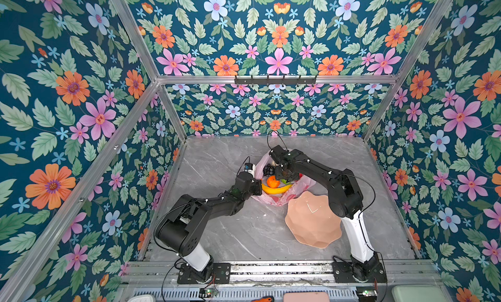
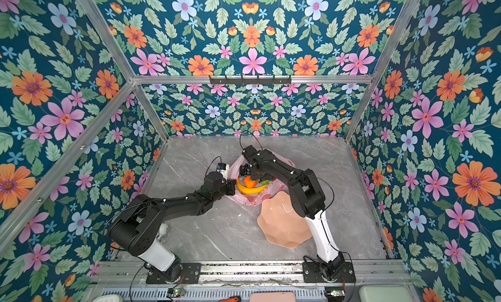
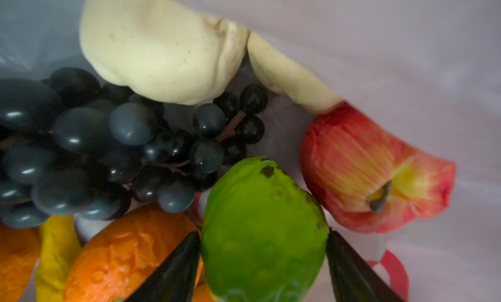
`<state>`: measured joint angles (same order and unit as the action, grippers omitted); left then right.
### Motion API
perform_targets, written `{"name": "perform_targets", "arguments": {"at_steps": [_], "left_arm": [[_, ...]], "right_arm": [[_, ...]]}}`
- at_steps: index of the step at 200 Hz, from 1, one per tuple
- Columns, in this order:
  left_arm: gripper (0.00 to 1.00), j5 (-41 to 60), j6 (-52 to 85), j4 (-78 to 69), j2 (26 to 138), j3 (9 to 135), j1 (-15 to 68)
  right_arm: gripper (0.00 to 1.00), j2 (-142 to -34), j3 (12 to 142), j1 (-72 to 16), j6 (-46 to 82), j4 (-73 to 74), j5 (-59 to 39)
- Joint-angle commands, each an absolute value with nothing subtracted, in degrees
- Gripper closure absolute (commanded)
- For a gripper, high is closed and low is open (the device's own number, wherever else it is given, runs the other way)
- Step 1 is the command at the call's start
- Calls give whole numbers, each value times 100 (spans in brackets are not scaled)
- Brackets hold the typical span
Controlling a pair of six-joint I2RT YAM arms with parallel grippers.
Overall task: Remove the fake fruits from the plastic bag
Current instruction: 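Grasp the green pear with the right gripper and lift it from the bag, then carry the green pear with the right gripper over the peach bowl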
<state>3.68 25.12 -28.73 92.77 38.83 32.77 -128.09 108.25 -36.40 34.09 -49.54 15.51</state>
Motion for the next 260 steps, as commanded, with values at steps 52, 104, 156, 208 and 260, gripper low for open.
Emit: {"name": "perform_targets", "arguments": {"at_steps": [52,104,156,208,260], "left_arm": [[100,368,2443,-2944,9265,3911,3277],[100,368,2446,-2936,9258,3924,3274],[100,360,2435,-2927,9255,3920,3283],[100,352,2426,-2917,9272,3929,3281],[100,327,2408,-2904,9247,3923,3282]], "right_arm": [[30,-12876,10943,-3640,3361,-5124,1729],[37,-12718,10881,-3644,3270,-5096,1741],[38,-12534,10802,-3641,3177,-5037,1698],[39,-12045,10586,-3656,3078,-5145,1610],[40,-10994,9838,-3718,2954,-5377,1496]]}}
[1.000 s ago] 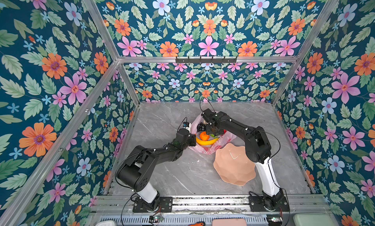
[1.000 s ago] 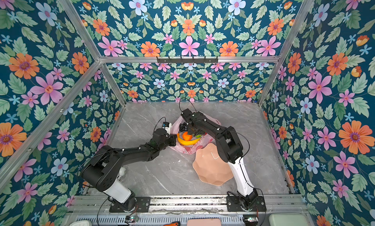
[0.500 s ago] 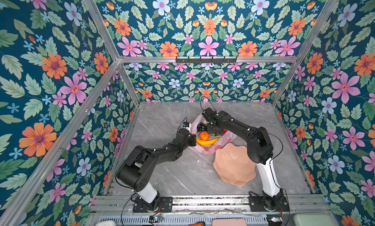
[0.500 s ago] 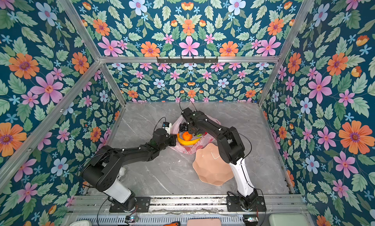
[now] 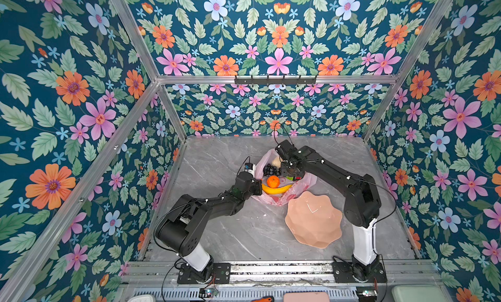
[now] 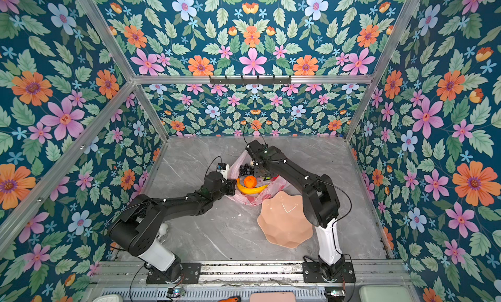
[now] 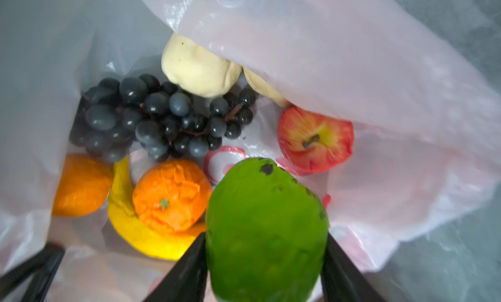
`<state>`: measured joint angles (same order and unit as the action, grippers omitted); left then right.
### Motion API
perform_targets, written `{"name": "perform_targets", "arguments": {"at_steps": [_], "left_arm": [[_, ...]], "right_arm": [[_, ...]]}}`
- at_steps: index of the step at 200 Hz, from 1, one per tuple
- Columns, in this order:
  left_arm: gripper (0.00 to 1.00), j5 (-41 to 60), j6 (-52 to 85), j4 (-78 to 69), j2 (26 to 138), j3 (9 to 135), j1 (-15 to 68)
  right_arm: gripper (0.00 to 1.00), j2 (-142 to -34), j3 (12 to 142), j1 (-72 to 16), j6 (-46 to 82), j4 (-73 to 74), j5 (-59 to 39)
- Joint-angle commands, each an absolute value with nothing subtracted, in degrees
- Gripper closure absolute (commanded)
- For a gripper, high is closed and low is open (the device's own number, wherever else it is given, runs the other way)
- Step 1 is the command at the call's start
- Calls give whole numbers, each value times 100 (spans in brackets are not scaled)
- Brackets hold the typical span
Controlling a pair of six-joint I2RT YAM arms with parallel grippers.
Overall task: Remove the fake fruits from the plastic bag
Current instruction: 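Carry the green pear with the right gripper over the peach bowl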
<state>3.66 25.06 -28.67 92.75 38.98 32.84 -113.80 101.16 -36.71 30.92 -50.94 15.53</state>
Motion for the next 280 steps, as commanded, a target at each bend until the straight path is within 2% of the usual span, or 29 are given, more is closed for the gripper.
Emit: {"name": "perform_targets", "arguments": {"at_steps": [1,82,131,198,280], "left_arm": [[100,326,2408,-2902,9247,3921,3280],[100,299,2382,-2882,9255,3945,3277],[100,281,2364,-2866,9282,3950,3276],[100,257,2356,-2865,9316,3968,3278],[100,246,2347,-2856,9311,3955,3283]], "right_arm": [[40,-10968,9810,-3722,2954,-5382,1491],[40,-9258,8092,-4033,3214,-6030,1143],[41,-8842,7318,-4127,3463,-6328,1065],[41,-8848,6659,-4394,3742,-6356,850],[40,-9417,6468,-4412,3674,-6452,1021]]}}
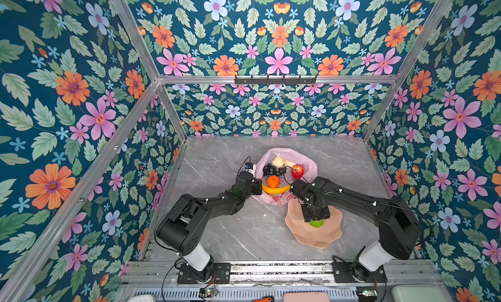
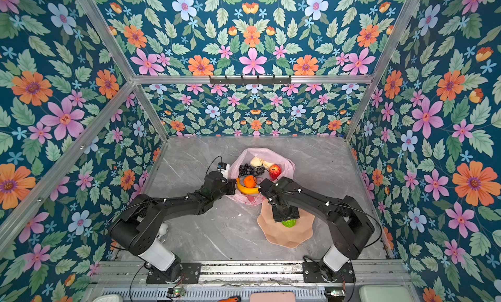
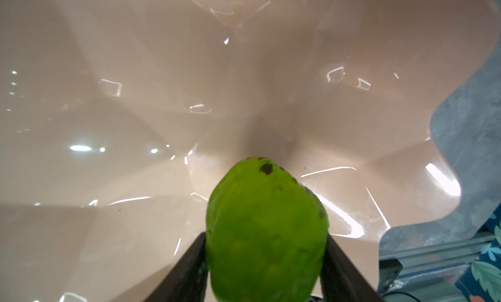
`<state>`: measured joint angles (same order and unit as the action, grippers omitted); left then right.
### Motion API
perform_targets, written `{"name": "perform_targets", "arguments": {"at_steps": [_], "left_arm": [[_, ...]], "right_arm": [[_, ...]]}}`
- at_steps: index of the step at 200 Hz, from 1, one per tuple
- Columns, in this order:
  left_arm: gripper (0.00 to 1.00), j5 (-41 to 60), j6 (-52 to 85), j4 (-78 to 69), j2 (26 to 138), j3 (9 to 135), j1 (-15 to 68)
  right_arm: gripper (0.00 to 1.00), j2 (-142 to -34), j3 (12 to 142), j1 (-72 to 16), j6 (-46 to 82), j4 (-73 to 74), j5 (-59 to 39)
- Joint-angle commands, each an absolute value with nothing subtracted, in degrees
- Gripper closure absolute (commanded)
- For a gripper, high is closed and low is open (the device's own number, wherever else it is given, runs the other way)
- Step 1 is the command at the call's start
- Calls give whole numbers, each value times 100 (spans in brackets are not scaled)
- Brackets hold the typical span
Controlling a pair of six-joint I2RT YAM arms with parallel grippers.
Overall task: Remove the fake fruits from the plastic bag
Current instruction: 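Carry the green pear with the right gripper over the peach bowl, then release the pear into the bowl and move the right gripper back over the bag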
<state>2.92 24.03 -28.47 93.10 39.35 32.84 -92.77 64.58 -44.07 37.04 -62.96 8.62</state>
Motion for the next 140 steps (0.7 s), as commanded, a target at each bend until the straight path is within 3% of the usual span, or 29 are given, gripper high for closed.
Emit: {"name": "perform_targets", "arguments": {"at_steps": [1,140], "left_arm": [[100,246,2347,-2856,9314,3955,3281],[100,202,2320,-2830,9310,3955,3278]], "right_arm": [[40,-9417,6468,-4412,3674,-6452,1021],[30,-10058,6659,-4412,3511,-6378,1329]]}}
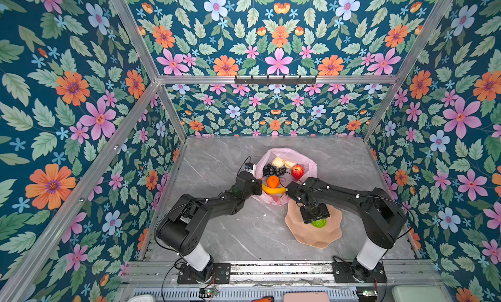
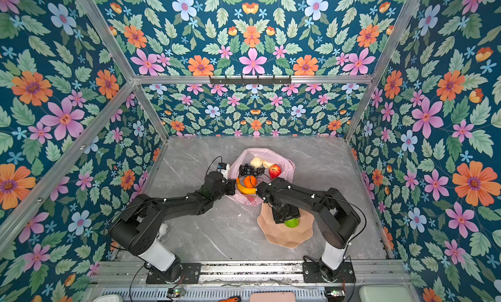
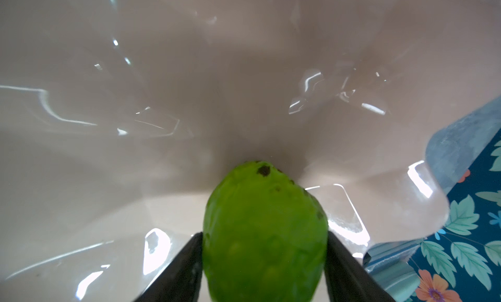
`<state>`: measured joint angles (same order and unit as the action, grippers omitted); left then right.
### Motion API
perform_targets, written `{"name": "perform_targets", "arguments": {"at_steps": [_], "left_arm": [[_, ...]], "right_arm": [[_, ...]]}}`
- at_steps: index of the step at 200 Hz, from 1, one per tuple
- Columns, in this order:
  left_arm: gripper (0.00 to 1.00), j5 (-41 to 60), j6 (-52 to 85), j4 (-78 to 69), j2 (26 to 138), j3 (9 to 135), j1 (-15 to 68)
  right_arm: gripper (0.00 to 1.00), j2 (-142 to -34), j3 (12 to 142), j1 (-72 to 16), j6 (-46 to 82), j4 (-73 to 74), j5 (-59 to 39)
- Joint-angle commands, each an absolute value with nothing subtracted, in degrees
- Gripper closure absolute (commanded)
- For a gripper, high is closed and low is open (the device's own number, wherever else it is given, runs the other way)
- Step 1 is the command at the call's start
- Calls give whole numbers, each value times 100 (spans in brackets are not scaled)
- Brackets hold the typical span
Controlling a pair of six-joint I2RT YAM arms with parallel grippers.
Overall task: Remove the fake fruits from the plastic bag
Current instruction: 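Release the pear into the bowl and move the right gripper back over the bag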
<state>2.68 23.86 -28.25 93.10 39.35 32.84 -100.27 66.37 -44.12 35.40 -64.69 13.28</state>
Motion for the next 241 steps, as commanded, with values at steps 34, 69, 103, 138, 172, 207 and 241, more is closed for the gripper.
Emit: {"name": "perform_targets", "arguments": {"at_steps": [34,69,103,138,172,207,241], "left_arm": [[100,202,2313,-2830,9310,3964,3278],[100,211,2319,-2830,9316,3964,3273],[100,211,2313,-2830,9317,3965,3274],[100,220,2317,-2830,9330,3978,3282],[100,211,2312,-2821,9315,3965,3274],[100,180,2312,-2804,9282,3971,3278],[100,151,2312,-2804,9255,3951,3276]], "right_arm": [[28,-10012,6693,-4412,3494,-6398,1310],[25,-9911,6733,-4409,3497,-6425,1290],[22,-9809,6767,-4412,3498,-6465,1275],[20,-9642,6848,-4412,3489,-6574,1301],[19,-9298,7149,-4412,3484,-6784,1420],[20,-9064,7722,-4409,3430,-6822,1628],[21,-9090,8372,-4404,3251,-6336,1692]]}}
